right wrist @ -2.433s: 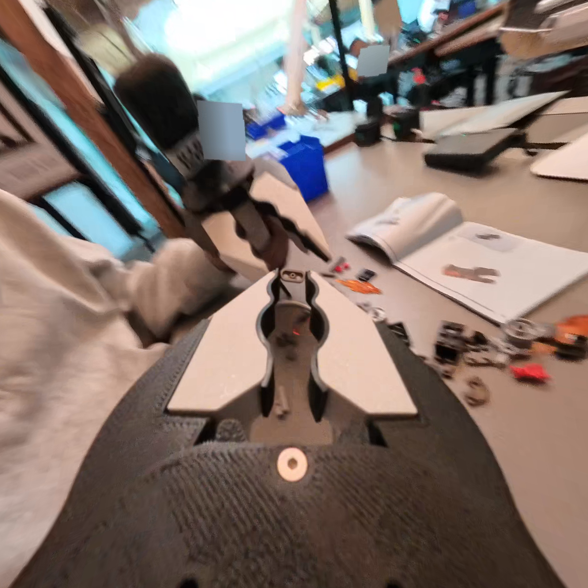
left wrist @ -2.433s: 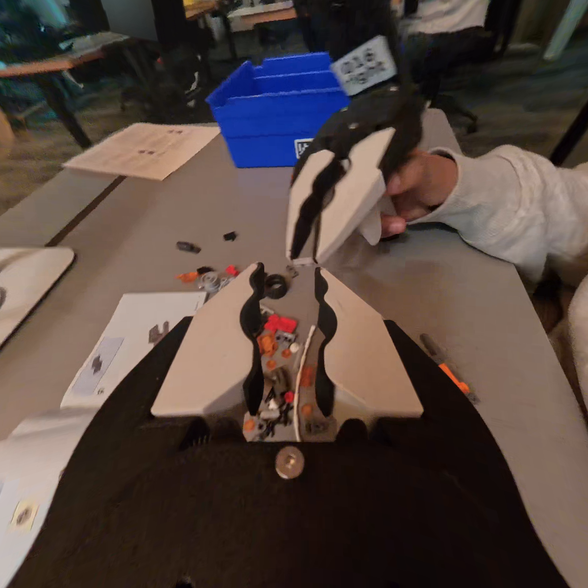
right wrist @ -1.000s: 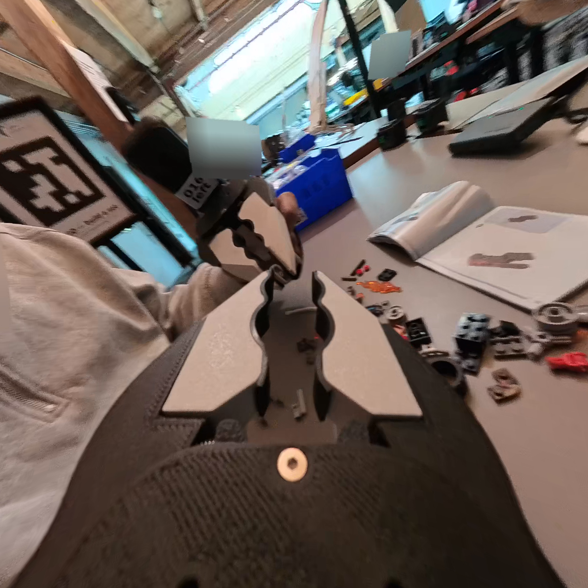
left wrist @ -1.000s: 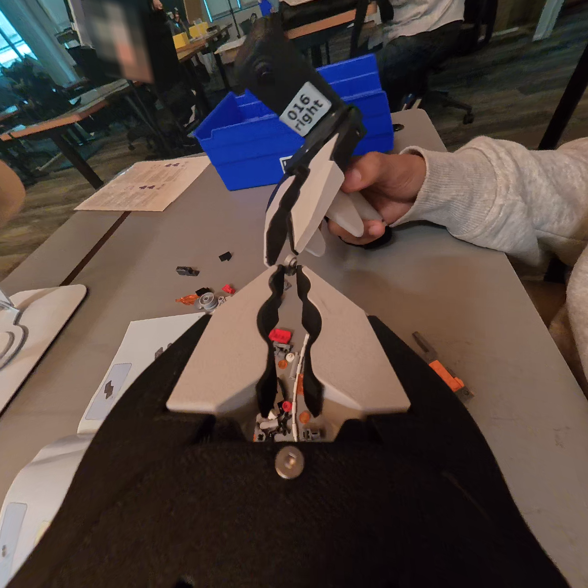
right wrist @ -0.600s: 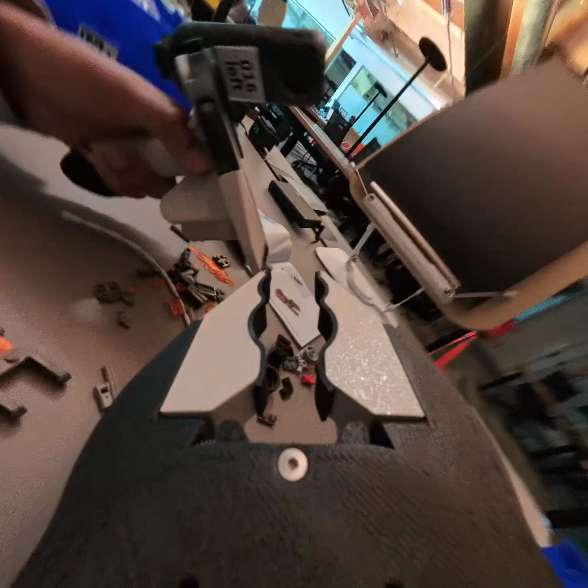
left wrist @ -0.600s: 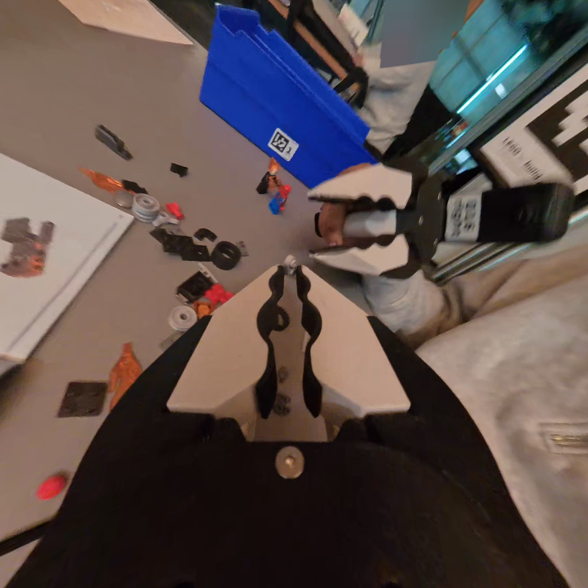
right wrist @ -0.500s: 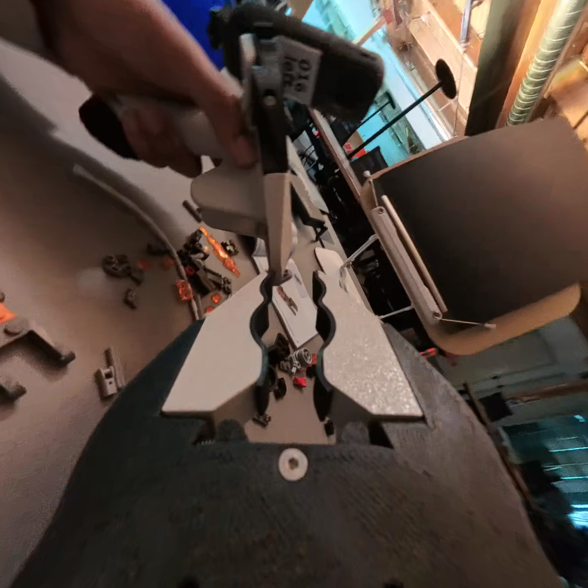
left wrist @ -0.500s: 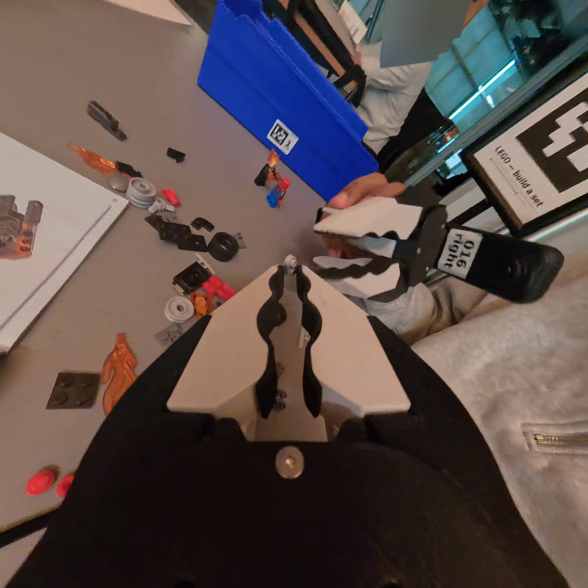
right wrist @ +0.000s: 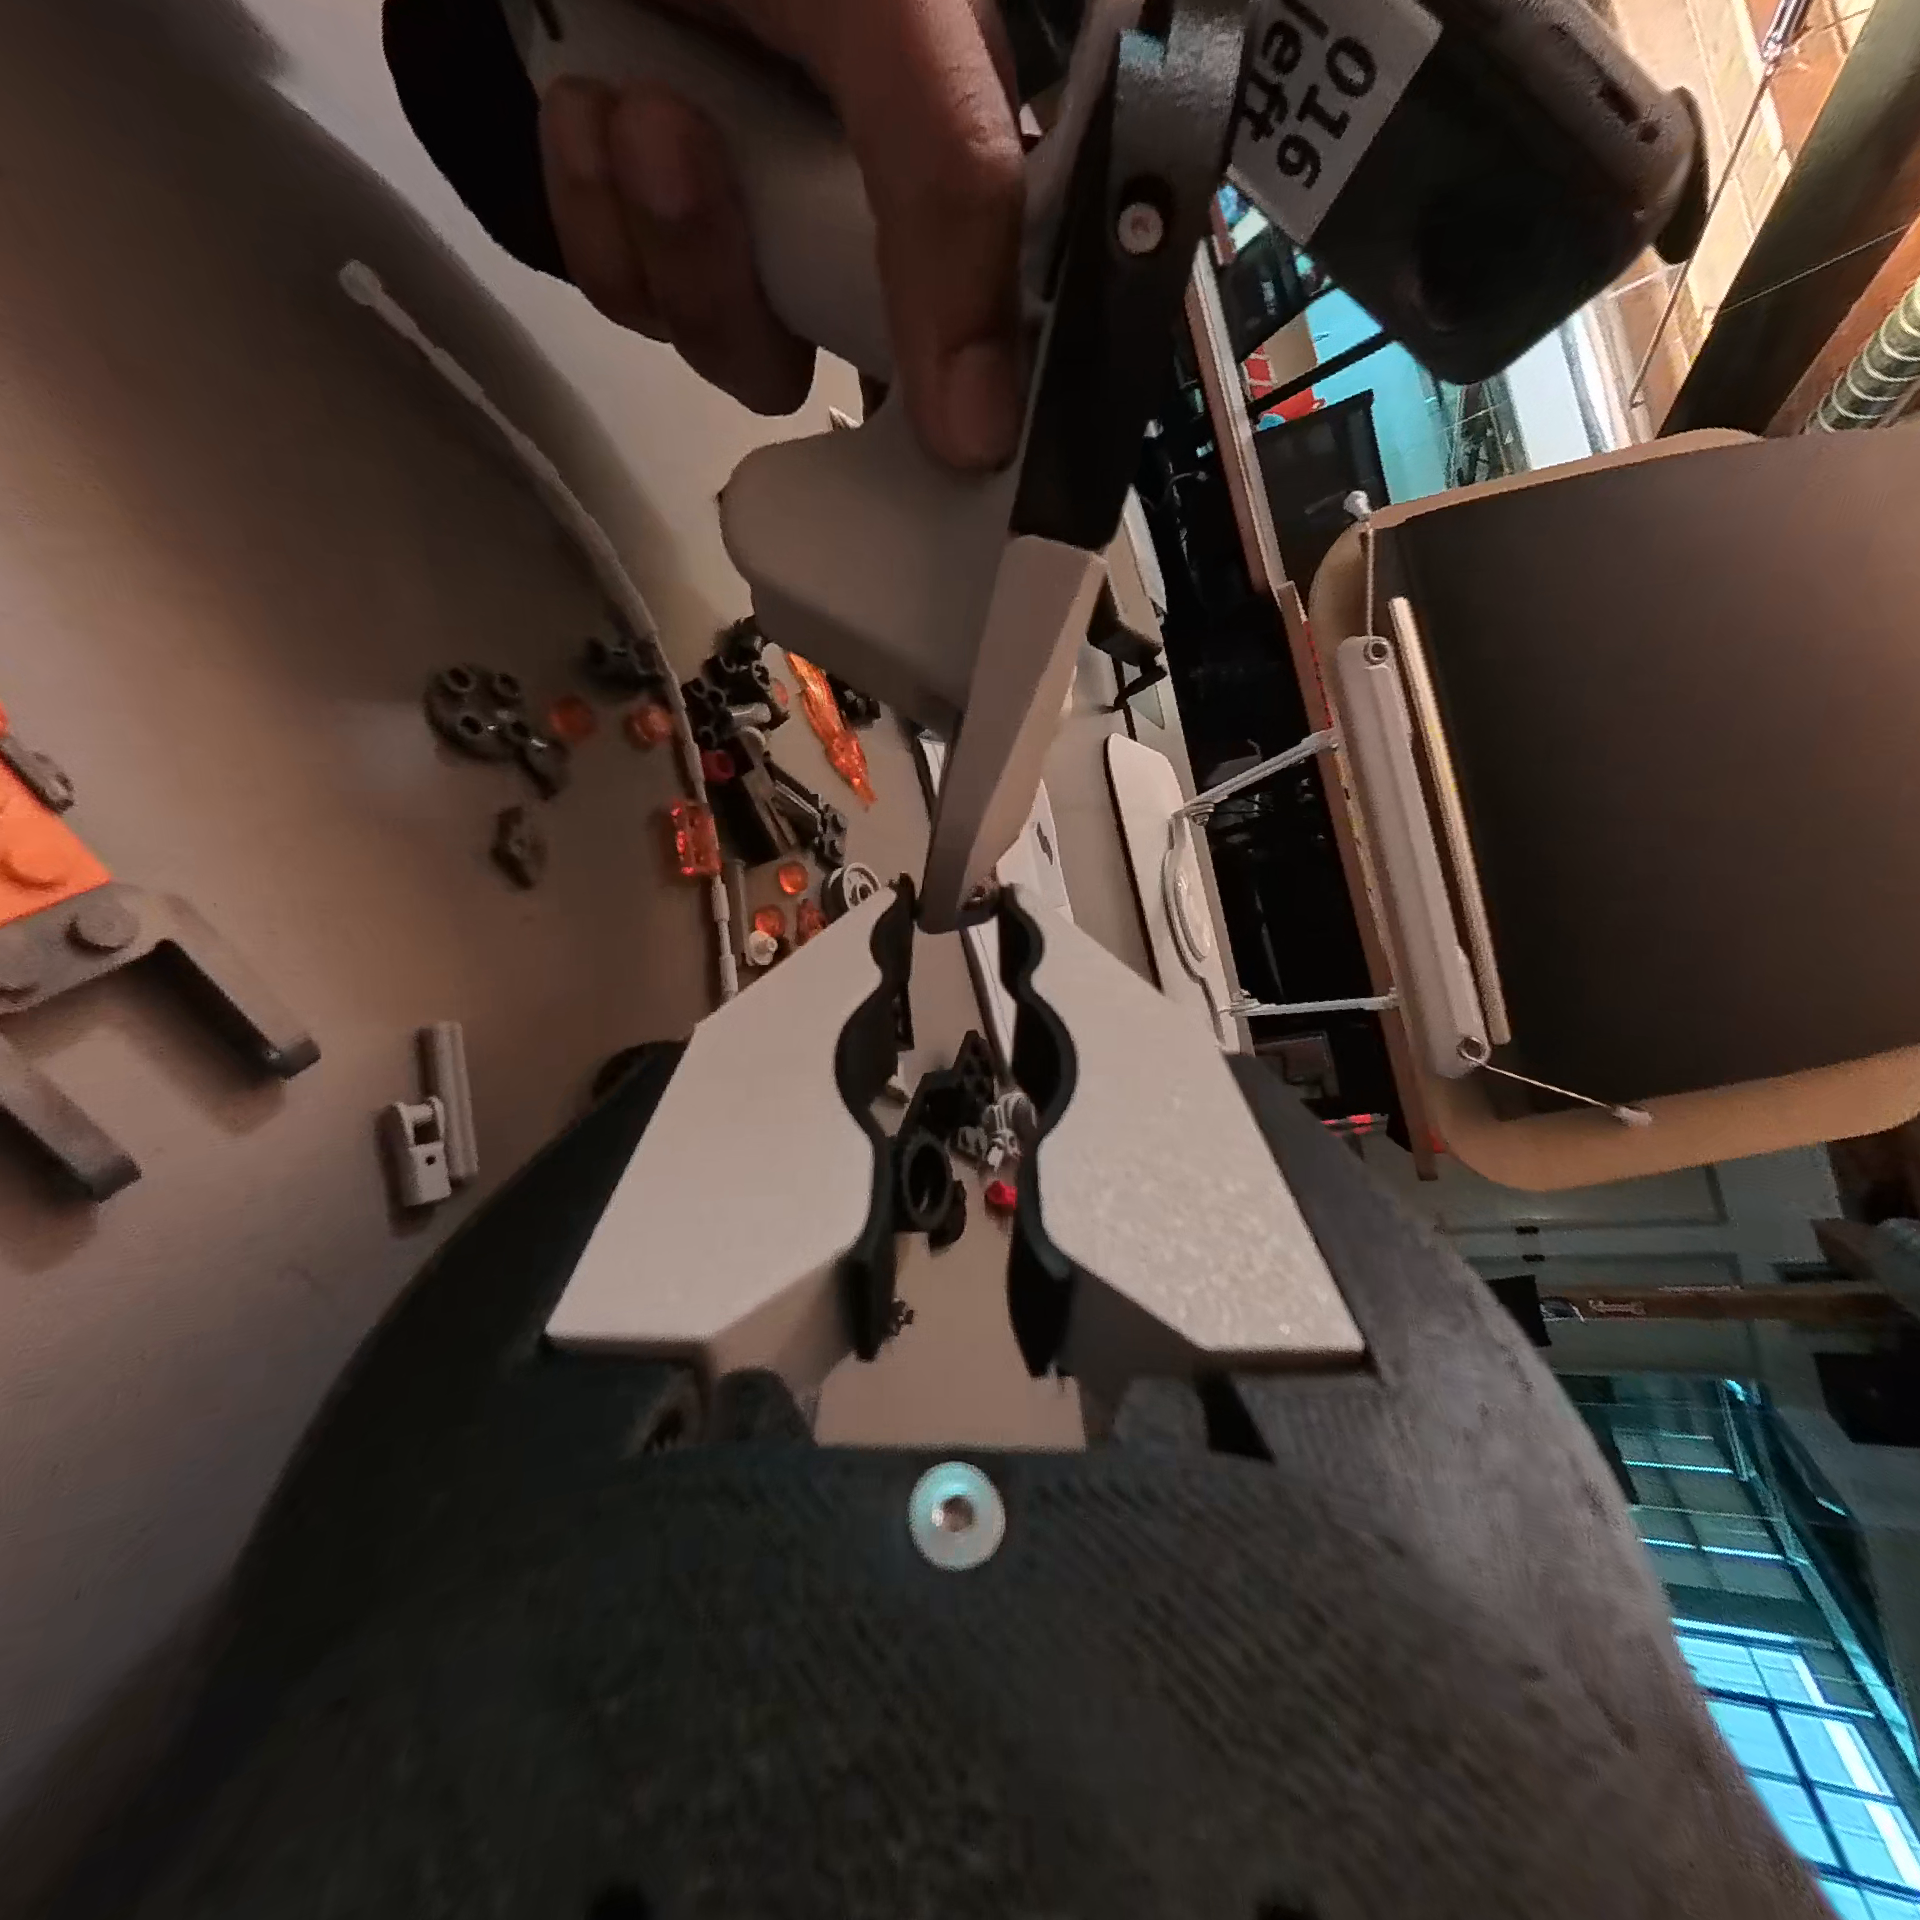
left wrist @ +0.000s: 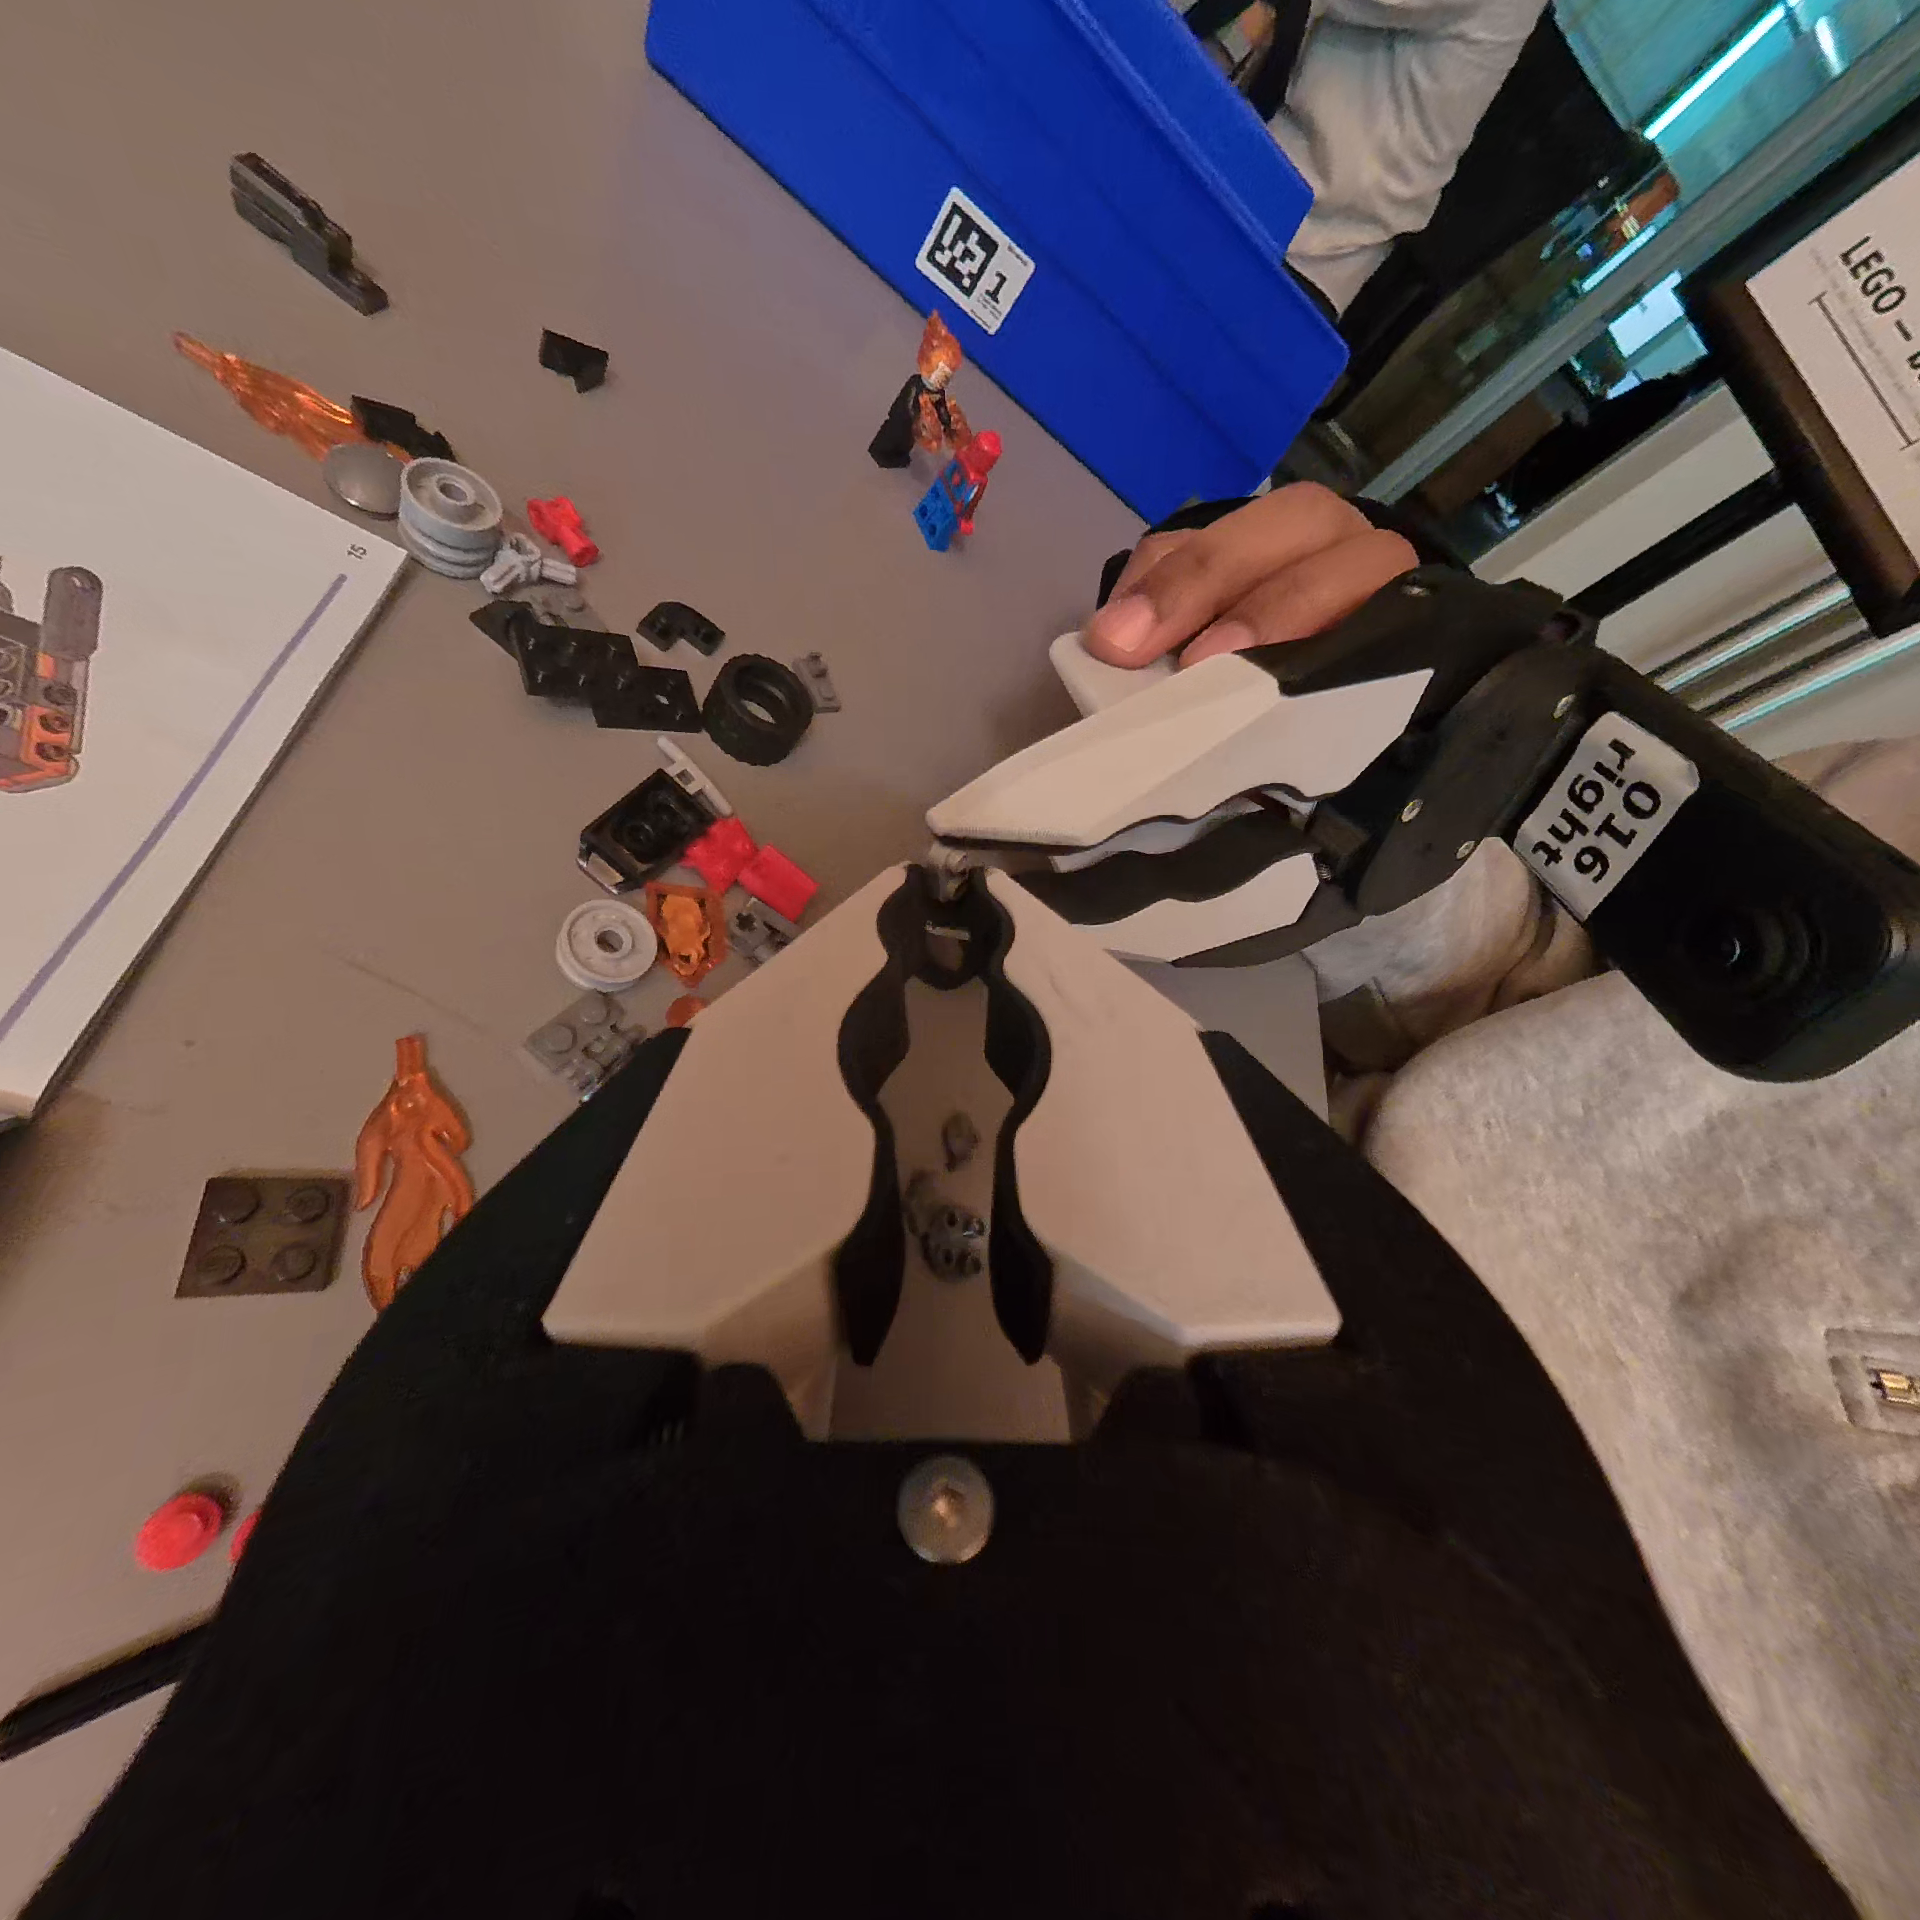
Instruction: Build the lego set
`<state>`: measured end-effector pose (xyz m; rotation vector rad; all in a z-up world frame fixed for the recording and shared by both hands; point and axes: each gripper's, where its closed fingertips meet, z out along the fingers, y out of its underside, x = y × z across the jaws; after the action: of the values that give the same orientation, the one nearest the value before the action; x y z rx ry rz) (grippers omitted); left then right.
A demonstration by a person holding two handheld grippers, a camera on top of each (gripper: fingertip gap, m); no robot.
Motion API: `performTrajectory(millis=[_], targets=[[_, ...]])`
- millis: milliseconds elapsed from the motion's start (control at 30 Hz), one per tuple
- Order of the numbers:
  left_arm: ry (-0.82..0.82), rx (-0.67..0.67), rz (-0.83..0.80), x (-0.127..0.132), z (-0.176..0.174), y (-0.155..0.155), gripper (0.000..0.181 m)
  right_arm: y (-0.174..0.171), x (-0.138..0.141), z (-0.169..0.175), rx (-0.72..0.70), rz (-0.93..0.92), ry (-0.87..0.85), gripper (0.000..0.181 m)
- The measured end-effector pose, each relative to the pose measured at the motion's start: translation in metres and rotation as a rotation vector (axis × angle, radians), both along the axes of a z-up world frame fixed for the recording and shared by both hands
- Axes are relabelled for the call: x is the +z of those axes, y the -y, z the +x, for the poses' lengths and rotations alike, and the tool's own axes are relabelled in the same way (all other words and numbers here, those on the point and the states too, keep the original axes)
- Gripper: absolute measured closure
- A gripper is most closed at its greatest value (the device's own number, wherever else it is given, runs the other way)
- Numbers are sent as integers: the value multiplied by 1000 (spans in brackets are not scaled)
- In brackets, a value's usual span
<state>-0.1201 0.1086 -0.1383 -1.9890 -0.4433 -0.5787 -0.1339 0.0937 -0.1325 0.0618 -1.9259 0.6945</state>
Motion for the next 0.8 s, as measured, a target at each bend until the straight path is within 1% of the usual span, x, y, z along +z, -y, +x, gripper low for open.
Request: performTrajectory(millis=[100, 133, 233, 333, 400, 533, 600, 667, 800], targets=[[1, 5, 18, 3, -1, 0, 172, -1, 3, -1, -7, -8, -13, 167], [1, 15, 27, 4, -3, 0, 165, -3, 5, -2, -11, -22, -11, 166], [-4, 35, 67, 11, -8, 1, 153, -10, 14, -5, -35, -103, 1, 166], [-28, 55, 121, 19, -13, 2, 152, -28, 25, -9, -109, -201, 30, 167], [-38, 74, 152, 23, -18, 4, 151, -39, 20, -2, -146, -273, 134, 167], [-9, 106, 221, 32, -24, 7, 151, -44, -12, 41, -104, -435, 557, 167], [1, 111, 255, 38, -24, 7, 151, -50, -21, 61, -101, -460, 692, 167], [0, 115, 264, 40, -25, 8, 151, -59, -28, 74, -115, -451, 757, 167], [-26, 113, 252, 39, -24, 7, 151, -72, -45, 84, -155, -405, 812, 167]])
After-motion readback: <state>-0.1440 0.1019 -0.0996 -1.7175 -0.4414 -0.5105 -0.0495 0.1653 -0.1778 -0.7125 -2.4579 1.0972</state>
